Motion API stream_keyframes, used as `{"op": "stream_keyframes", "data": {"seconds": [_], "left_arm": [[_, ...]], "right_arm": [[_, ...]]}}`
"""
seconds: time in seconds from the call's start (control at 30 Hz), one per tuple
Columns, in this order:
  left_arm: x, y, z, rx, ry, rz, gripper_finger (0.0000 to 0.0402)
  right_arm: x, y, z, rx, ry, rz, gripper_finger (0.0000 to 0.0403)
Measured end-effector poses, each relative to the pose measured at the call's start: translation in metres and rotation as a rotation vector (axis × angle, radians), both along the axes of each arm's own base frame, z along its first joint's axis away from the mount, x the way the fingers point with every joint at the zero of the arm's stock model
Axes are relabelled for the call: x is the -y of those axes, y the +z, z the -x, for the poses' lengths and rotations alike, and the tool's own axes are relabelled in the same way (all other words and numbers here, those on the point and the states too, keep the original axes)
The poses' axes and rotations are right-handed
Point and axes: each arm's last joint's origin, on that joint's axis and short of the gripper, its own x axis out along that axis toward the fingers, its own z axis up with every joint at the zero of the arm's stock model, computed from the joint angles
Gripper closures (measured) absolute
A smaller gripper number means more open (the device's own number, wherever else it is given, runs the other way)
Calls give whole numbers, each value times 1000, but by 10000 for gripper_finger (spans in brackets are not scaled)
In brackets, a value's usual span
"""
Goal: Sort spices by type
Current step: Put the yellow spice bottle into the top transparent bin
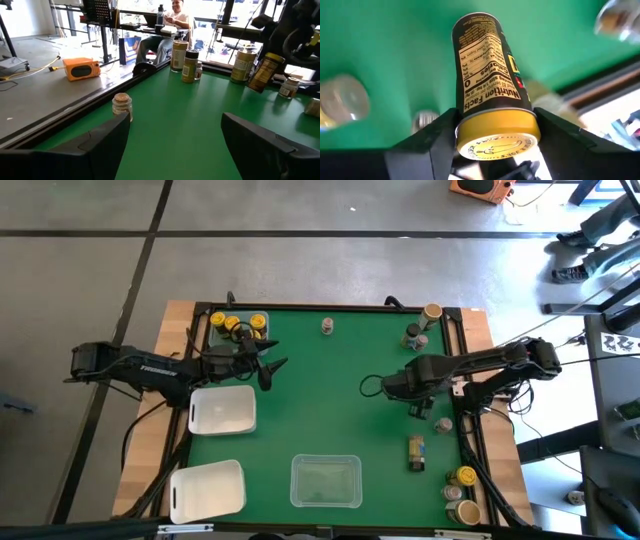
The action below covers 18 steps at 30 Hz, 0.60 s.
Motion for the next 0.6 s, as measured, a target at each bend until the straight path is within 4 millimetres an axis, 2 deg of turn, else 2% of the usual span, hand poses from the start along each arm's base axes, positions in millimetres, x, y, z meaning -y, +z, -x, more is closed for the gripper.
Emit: {"op": "stream_keyframes", "data": {"seconds": [0.23,0.37,0.6], "left_arm": [[0,0,0,-12,-4,-24,94],[0,5,-3,15,-5,-7,103],[2,5,-18,-20,-31,-9,118]], "right_arm": [[7,6,-38,134,70,76,167],[8,1,-46,121,141,69,165],[24,-8,-51,63,190,65,167]]}}
